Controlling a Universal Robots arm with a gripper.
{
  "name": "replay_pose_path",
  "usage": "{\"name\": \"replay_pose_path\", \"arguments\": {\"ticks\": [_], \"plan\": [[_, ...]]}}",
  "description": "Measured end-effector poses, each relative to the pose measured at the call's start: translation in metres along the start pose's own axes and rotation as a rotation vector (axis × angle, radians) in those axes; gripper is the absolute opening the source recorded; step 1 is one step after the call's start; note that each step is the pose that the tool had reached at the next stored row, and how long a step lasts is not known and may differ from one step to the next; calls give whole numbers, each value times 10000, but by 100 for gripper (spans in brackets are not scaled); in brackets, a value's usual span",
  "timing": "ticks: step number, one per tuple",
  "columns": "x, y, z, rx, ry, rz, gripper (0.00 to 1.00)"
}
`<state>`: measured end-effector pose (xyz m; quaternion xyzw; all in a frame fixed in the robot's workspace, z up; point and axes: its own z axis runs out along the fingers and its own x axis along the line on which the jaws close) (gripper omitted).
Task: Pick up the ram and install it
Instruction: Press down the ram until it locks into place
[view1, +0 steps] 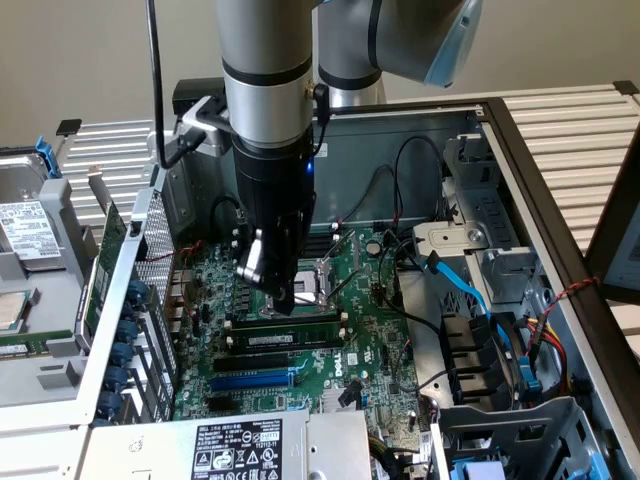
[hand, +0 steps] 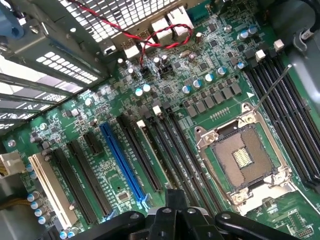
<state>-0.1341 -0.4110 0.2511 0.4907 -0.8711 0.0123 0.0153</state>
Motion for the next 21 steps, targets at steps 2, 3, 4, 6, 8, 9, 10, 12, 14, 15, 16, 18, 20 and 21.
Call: {"name": "replay_pose_path", "arguments": {"ticks": [2, 3, 4, 6, 8, 9, 10, 12, 14, 15, 16, 18, 20, 21], "plan": [[0, 0, -6, -6, 5, 194, 11], [1, -1, -13, -2, 14, 261, 11], [1, -2, -22, 9, 34, 316, 11], [0, -2, -38, 35, 80, 429, 11], [1, -1, -42, 36, 94, 623, 11], [1, -1, -42, 30, 97, 751, 11], [1, -1, -42, 24, 98, 887, 11], [1, -2, -43, 12, 101, 1156, 11], [1, -1, -43, 2, 104, 1416, 11], [1, -1, -43, -1, 104, 1528, 11], [1, -2, -43, -5, 103, 1641, 11], [1, -2, -43, -5, 98, 1843, 11], [1, -3, -42, 29, 69, 1955, 11], [1, -3, -42, 54, 50, 1993, 11]]}}
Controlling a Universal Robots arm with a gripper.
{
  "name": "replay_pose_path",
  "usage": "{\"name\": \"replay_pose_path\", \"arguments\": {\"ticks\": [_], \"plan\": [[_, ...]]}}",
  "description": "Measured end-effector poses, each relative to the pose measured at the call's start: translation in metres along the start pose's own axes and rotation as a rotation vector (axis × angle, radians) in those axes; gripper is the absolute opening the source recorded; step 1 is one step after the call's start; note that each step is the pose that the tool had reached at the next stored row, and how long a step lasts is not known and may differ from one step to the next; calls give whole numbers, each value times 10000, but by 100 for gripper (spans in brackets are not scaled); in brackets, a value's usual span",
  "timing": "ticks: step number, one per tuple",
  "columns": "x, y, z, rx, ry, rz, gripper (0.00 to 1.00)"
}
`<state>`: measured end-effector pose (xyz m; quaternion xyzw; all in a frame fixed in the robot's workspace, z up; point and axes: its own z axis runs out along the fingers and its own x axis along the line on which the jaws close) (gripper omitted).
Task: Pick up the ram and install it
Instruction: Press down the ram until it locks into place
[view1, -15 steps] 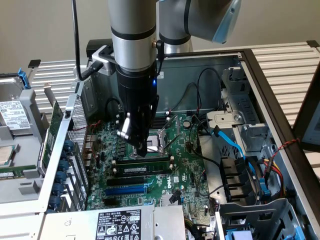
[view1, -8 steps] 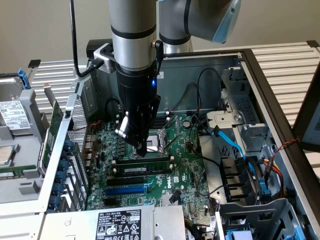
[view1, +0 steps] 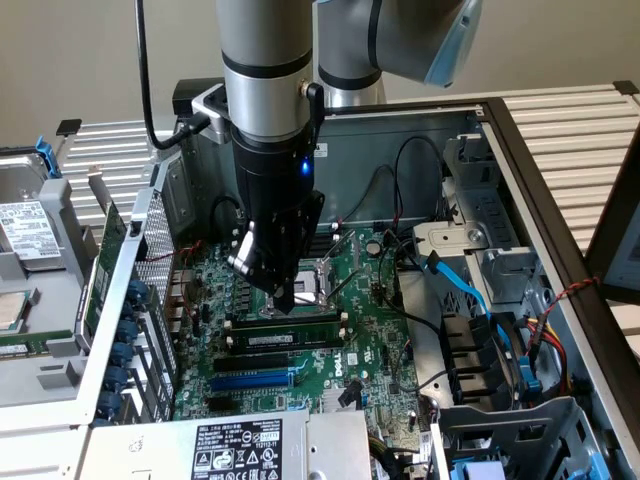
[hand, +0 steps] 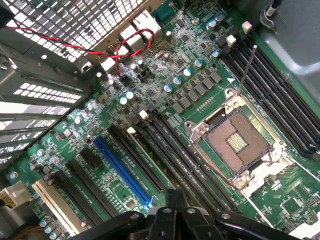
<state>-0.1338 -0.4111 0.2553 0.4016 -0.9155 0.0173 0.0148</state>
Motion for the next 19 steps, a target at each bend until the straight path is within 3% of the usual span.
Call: {"name": "replay_pose_path", "arguments": {"ticks": [4, 19], "plan": [[0, 0, 0, 16, -21, 397, 11], [0, 0, -1, -81, -13, 2227, 11]]}}
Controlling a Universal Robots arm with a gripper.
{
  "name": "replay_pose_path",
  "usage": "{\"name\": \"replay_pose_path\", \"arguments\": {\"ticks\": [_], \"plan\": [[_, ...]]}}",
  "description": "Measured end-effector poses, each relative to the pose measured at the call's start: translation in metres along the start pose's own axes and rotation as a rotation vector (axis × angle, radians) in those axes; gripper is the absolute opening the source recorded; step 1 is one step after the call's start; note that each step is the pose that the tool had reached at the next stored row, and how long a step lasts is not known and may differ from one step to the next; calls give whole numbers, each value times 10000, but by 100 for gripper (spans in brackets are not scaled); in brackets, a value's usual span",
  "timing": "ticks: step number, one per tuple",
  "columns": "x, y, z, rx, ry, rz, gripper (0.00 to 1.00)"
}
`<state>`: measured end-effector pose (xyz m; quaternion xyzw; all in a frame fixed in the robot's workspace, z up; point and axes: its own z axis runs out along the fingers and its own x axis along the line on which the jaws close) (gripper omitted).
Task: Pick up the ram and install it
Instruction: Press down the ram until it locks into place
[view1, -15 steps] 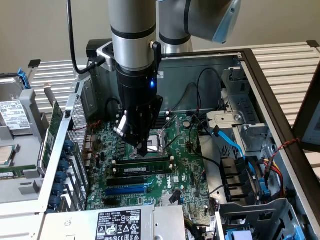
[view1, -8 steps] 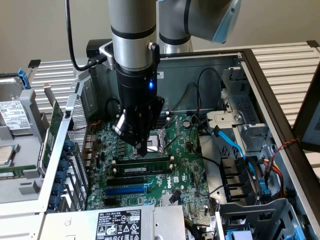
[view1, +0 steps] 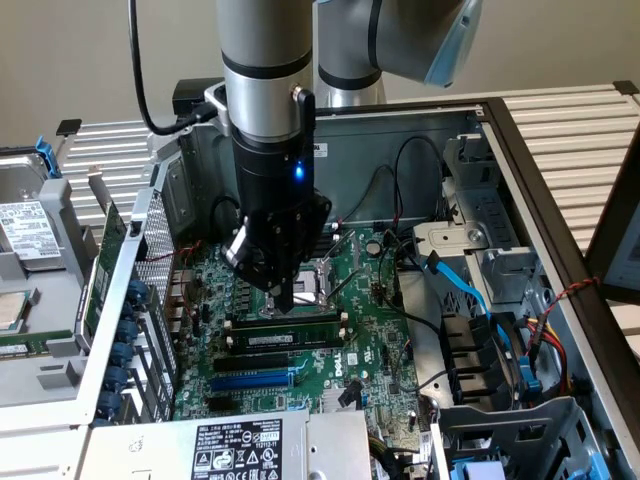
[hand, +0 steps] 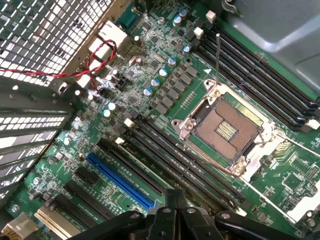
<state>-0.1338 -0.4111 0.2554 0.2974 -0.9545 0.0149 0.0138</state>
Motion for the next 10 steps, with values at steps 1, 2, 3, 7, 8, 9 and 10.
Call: {"name": "replay_pose_path", "arguments": {"ticks": [1, 2, 3, 7, 8, 9, 10], "plan": [[0, 0, 0, -4, 1, 125, 11], [0, 0, 0, -7, 2, 253, 11], [0, 0, 0, -9, 2, 371, 11], [-1, -1, 0, -3, -21, 791, 11], [0, 0, 0, 2, -34, 896, 11], [0, 0, 0, 9, -48, 1000, 11], [-1, 0, 1, 13, -59, 1109, 11]]}}
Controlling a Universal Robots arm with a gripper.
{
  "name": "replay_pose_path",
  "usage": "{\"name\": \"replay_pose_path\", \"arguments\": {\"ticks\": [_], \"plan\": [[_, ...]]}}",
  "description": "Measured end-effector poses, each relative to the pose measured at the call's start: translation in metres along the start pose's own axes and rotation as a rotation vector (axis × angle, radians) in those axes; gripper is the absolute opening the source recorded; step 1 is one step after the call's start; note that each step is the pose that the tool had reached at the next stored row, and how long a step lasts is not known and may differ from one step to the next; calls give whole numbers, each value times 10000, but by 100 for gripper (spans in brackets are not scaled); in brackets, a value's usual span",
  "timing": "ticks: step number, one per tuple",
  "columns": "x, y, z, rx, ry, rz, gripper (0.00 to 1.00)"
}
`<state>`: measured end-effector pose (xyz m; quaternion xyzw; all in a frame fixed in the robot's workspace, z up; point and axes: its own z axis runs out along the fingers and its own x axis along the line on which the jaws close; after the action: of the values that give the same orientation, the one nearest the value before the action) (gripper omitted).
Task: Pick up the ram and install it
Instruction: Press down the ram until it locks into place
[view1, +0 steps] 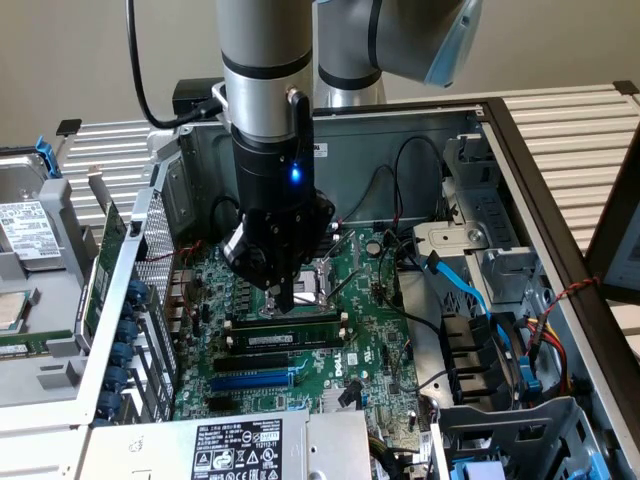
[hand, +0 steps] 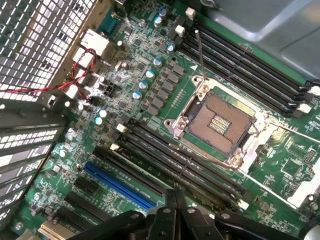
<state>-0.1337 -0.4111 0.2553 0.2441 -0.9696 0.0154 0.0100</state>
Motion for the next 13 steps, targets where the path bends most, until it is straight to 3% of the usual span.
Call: {"name": "replay_pose_path", "arguments": {"ticks": [7, 13], "plan": [[1, 0, -1, 23, -2, 683, 11], [0, 0, 0, 85, 0, 1169, 11]]}}
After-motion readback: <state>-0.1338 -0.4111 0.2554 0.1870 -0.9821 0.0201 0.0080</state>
